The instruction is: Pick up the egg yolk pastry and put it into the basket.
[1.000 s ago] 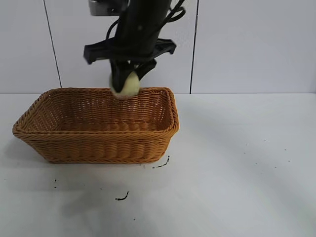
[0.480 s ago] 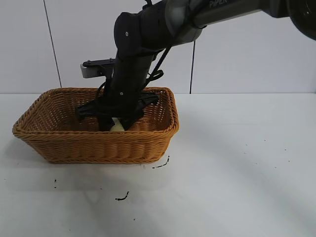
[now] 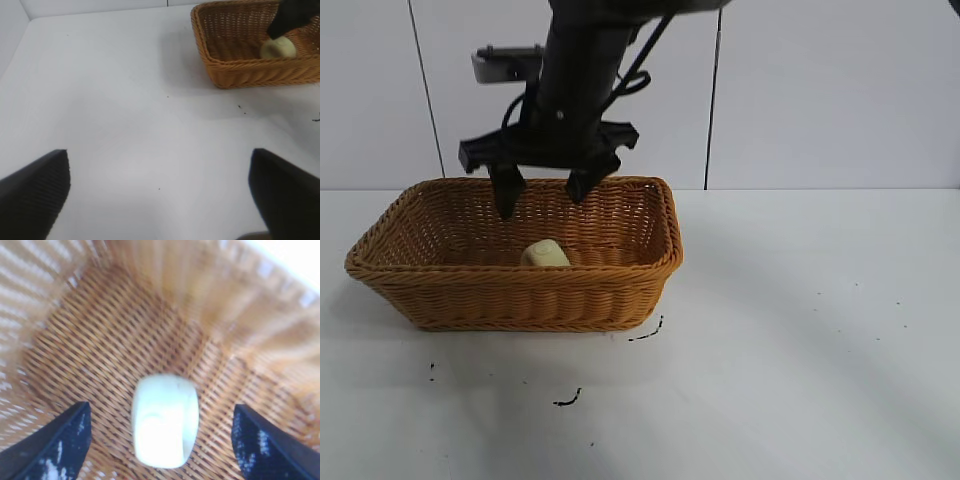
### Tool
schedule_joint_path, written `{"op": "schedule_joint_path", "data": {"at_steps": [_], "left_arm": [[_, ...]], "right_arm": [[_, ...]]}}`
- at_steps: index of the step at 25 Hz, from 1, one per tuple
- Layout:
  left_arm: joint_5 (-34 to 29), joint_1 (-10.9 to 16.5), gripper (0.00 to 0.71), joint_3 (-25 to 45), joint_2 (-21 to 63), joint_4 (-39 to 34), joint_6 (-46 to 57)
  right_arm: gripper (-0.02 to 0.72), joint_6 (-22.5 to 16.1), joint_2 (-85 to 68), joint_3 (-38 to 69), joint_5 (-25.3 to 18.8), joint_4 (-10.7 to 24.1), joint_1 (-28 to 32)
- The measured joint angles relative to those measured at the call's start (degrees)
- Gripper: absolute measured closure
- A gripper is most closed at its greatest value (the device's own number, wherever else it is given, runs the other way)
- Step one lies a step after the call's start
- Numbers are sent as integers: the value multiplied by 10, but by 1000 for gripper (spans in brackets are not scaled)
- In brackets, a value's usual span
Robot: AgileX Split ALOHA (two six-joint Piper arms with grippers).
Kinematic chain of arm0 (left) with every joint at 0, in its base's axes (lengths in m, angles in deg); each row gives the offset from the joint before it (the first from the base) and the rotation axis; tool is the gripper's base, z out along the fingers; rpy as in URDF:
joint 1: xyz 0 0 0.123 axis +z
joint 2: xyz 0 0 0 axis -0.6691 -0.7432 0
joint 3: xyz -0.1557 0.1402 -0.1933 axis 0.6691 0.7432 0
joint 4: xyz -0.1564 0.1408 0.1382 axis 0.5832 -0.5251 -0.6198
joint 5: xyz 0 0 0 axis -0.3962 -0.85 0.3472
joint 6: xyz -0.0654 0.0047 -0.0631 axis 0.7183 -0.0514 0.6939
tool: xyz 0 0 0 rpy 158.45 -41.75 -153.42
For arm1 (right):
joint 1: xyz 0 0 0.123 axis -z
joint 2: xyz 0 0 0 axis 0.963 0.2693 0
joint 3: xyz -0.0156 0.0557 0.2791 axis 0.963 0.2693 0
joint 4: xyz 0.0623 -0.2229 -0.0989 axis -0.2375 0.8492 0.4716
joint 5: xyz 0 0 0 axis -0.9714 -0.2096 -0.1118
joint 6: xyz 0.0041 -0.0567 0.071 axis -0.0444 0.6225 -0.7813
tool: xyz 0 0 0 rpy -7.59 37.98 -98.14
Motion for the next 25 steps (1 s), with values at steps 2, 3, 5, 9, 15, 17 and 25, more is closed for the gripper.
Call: {"op": "schedule_joint_path", "data": {"at_steps": [2, 3, 5, 9, 15, 17, 25], "left_arm": [[0, 0, 14, 0, 0, 0, 0], [0, 0, 14, 0, 0, 0, 0], [0, 0, 14, 0, 0, 0, 0], [0, 0, 14, 0, 0, 0, 0], [0, 0, 14, 0, 0, 0, 0], [0, 0, 14, 0, 0, 0, 0], [0, 0, 14, 0, 0, 0, 0]], "right_arm": [[141, -2, -1, -9, -10, 0, 4], [141, -4, -1, -10, -10, 0, 9], [141, -6, -1, -10, -19, 0, 25], [141, -6, -1, -10, -39, 6, 81], [141, -6, -1, -10, -69, 20, 195], [141, -6, -1, -10, -78, 21, 232], [141, -6, -1, -10, -95, 22, 326]]}}
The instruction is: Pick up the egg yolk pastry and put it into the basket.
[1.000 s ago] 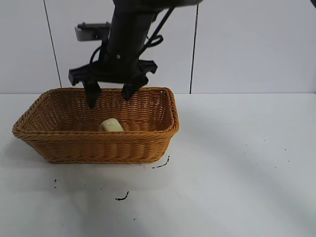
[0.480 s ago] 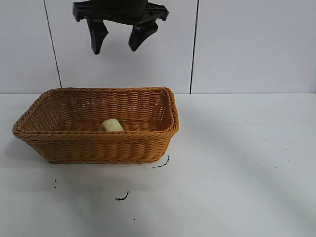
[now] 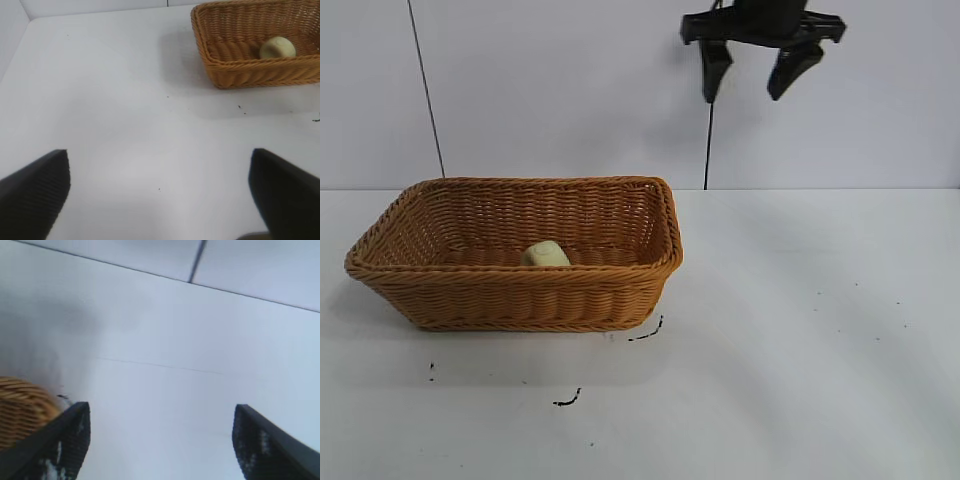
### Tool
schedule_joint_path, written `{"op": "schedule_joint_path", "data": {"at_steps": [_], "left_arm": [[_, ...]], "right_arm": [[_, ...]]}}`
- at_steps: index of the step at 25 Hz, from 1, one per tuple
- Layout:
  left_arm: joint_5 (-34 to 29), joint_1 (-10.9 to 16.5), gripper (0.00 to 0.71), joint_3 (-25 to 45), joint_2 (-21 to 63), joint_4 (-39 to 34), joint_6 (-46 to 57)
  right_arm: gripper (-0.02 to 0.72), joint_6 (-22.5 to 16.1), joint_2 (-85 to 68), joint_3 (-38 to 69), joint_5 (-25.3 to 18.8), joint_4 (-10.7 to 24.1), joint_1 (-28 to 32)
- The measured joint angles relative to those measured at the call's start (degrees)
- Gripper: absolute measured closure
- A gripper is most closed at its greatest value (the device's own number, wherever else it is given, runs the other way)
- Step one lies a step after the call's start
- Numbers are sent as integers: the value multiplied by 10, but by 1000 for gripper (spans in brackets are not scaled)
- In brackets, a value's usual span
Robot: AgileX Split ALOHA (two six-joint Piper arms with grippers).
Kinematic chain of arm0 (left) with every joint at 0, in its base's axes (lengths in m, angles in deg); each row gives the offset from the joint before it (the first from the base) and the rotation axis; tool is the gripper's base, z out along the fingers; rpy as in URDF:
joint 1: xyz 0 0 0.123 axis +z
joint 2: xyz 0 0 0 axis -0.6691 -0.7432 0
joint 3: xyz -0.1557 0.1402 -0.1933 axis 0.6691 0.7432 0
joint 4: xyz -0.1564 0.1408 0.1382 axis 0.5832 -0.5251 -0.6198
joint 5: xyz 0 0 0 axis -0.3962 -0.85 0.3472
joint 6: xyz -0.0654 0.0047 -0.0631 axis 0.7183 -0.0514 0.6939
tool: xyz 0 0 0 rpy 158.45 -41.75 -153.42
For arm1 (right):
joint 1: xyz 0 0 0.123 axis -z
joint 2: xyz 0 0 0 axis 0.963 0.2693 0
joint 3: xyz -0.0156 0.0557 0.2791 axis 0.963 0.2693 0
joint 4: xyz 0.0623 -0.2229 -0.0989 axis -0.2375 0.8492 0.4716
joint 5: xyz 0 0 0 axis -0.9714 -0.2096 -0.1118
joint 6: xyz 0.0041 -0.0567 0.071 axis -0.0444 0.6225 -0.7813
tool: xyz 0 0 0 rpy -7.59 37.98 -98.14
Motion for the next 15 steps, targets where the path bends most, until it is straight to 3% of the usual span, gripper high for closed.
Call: {"op": "schedule_joint_path", "data": {"at_steps": [8, 15], "left_arm": [[0, 0, 14, 0, 0, 0, 0], [0, 0, 14, 0, 0, 0, 0]], "right_arm": [[141, -2, -12, 13, -1, -26, 12], [142, -2, -157, 191, -1, -20, 12]]}}
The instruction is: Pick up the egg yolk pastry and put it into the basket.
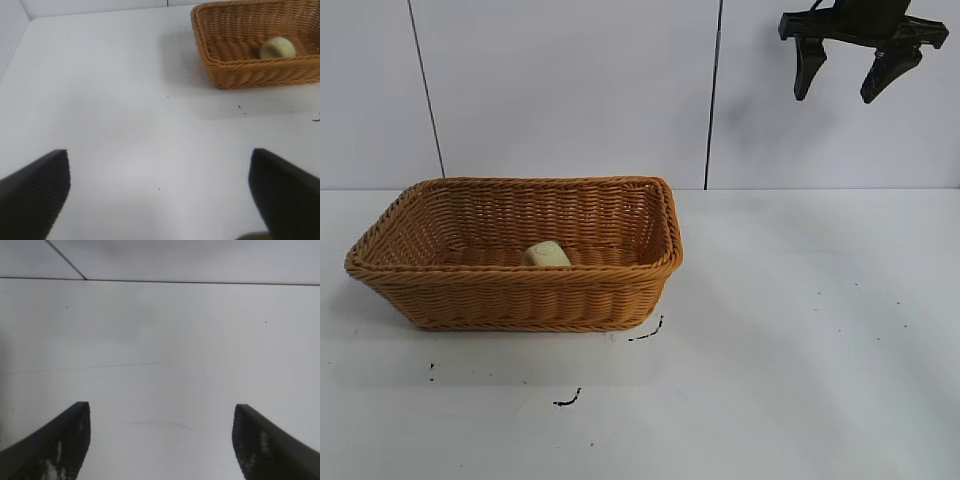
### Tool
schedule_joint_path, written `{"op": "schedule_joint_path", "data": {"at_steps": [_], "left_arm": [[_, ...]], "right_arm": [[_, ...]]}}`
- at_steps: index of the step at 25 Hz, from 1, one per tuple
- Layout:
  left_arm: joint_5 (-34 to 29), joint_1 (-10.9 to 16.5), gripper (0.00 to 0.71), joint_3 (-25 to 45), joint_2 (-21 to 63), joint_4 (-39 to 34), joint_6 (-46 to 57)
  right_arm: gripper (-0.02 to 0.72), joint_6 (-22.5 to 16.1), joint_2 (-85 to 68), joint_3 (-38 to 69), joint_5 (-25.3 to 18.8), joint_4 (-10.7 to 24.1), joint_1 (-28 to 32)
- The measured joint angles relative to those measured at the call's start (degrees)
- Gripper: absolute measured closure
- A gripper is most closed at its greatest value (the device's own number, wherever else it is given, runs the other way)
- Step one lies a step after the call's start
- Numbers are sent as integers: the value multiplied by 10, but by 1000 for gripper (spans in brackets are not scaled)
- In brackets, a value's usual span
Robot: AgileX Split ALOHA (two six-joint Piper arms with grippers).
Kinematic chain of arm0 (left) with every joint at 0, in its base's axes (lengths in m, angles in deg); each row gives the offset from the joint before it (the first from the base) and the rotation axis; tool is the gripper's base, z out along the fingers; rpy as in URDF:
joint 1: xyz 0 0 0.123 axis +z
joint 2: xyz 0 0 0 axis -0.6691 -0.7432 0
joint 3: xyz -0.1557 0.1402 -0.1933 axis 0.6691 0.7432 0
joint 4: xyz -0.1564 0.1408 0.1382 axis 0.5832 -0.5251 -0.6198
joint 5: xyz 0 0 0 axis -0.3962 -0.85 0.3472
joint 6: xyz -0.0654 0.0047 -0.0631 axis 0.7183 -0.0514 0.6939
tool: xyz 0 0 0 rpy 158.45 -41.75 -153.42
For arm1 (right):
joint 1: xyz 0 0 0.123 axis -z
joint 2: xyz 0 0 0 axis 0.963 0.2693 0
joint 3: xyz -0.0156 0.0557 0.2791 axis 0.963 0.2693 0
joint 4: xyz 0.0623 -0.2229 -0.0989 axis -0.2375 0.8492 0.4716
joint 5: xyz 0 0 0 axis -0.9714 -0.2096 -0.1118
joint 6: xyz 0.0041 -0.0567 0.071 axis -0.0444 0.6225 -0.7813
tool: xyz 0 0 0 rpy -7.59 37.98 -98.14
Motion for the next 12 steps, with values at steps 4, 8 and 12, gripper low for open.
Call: {"op": "schedule_joint_path", "data": {"at_steps": [4, 8, 12], "left_arm": [[0, 0, 14, 0, 0, 0, 0], [0, 0, 14, 0, 0, 0, 0], [0, 0, 14, 0, 0, 0, 0]], "right_arm": [[142, 0, -129, 148, 0, -2, 0], [142, 0, -268, 304, 0, -2, 0], [142, 0, -402, 430, -1, -7, 0]]}}
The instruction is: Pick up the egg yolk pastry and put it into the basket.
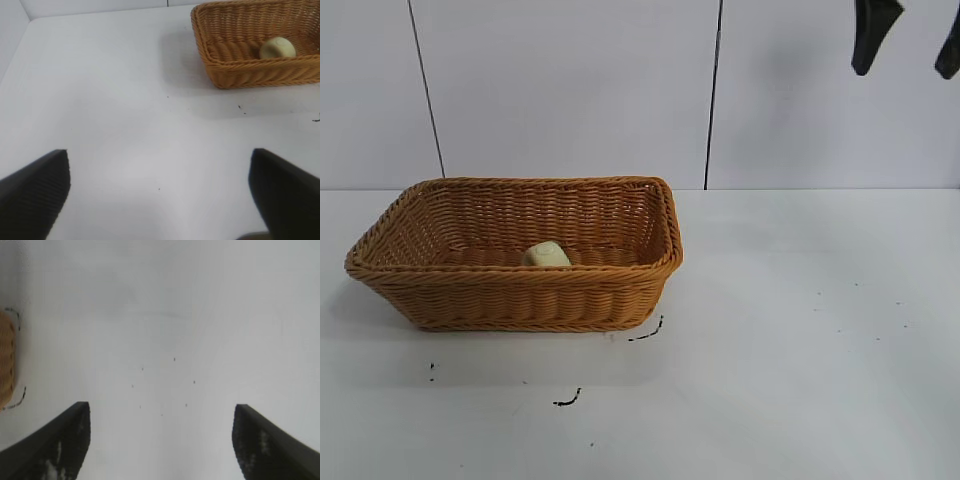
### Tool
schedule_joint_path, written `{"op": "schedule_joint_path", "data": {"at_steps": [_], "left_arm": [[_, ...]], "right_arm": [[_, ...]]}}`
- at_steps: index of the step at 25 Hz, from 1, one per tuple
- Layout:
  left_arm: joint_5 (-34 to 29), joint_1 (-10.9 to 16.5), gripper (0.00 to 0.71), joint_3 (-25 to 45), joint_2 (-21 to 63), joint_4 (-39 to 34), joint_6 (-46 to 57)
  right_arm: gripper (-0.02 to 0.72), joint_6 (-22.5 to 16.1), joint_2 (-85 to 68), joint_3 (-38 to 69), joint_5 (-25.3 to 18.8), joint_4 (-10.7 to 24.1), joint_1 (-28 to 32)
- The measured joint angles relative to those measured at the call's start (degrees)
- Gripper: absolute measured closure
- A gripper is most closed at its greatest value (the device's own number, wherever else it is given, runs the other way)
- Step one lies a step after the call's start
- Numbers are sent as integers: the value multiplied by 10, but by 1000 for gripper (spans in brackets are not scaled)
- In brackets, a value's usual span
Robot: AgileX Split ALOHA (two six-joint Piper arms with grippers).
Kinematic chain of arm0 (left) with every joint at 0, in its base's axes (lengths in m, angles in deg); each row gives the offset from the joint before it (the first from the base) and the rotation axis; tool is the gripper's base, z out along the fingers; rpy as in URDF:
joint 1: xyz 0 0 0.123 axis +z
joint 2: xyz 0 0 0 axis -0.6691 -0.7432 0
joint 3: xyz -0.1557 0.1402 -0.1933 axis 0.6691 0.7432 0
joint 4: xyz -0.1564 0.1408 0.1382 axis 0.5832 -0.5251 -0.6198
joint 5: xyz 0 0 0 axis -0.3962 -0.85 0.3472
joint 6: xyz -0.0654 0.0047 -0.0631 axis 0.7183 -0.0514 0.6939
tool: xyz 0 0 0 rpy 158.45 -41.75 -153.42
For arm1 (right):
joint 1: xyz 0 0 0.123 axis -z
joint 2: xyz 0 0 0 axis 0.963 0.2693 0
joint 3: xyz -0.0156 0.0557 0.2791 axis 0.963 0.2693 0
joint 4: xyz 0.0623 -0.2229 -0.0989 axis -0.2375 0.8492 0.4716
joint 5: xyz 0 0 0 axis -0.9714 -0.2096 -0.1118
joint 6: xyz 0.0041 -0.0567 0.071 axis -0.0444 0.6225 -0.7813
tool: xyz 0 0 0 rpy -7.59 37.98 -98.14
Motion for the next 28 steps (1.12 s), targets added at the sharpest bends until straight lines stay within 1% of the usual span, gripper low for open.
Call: {"op": "schedule_joint_path", "data": {"at_steps": [5, 10, 12, 17, 22, 28], "left_arm": [[0, 0, 14, 0, 0, 0, 0], [0, 0, 14, 0, 0, 0, 0], [0, 0, 14, 0, 0, 0, 0], [0, 0, 14, 0, 0, 0, 0], [0, 0, 14, 0, 0, 0, 0], [0, 0, 14, 0, 0, 0, 0]], "right_arm": [[142, 0, -169, 144, 0, -14, 0], [142, 0, -338, 259, 4, -14, 0], [142, 0, -412, 301, 18, -14, 0], [142, 6, -576, 387, 73, -14, 0], [142, 11, -677, 457, 123, -12, 0], [142, 12, -694, 471, 120, -12, 0]]}}
